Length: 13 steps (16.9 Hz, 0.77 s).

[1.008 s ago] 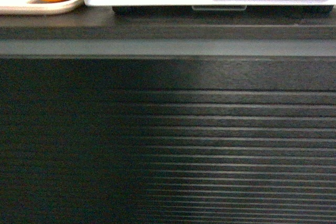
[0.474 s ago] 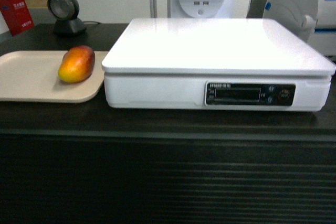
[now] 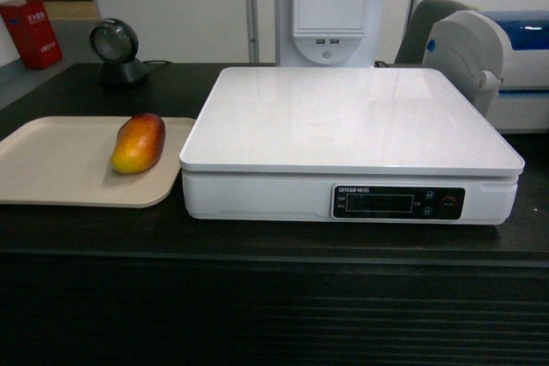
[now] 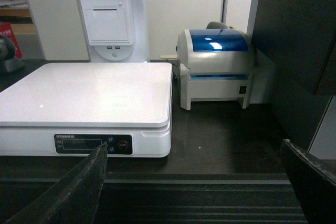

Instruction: Place dark red mango on scale at checkout

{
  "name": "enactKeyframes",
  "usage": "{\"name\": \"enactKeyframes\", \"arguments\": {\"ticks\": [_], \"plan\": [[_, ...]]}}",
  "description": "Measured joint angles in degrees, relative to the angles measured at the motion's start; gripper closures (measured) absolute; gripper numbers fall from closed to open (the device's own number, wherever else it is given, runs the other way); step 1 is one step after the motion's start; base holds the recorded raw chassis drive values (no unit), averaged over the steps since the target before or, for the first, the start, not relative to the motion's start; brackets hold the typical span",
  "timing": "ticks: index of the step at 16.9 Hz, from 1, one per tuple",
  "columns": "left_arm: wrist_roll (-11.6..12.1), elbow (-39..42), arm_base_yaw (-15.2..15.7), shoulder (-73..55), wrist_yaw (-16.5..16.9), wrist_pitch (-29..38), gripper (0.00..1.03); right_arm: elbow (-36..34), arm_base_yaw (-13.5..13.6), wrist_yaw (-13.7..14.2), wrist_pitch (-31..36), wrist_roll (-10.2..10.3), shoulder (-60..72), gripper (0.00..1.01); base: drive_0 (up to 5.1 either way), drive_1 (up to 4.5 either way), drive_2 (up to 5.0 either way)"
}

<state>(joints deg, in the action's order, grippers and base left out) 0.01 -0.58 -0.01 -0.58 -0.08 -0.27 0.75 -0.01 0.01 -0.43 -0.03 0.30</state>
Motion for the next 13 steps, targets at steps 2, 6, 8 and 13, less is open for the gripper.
{"name": "enactKeyframes", "arguments": {"ticks": [2, 6, 8, 13], "plan": [[0.0, 0.0, 0.0, 0.0, 0.1, 0.0, 0.05, 0.0, 0.0, 0.0, 0.2, 0.0, 0.0, 0.03, 0.0, 0.00, 0.0], [0.0, 0.0, 0.0, 0.0, 0.0, 0.1, 0.05, 0.0, 0.0, 0.0, 0.2, 0.0, 0.0, 0.03, 0.0, 0.00, 0.0], [0.0, 0.0, 0.0, 0.0, 0.0, 0.1, 0.05, 0.0, 0.0, 0.0, 0.2, 0.0, 0.0, 0.03, 0.0, 0.00, 0.0], [0.0, 0.0, 0.0, 0.0, 0.0, 0.1, 0.05, 0.0, 0.0, 0.0, 0.2, 0.0, 0.0, 0.03, 0.0, 0.00, 0.0]]}}
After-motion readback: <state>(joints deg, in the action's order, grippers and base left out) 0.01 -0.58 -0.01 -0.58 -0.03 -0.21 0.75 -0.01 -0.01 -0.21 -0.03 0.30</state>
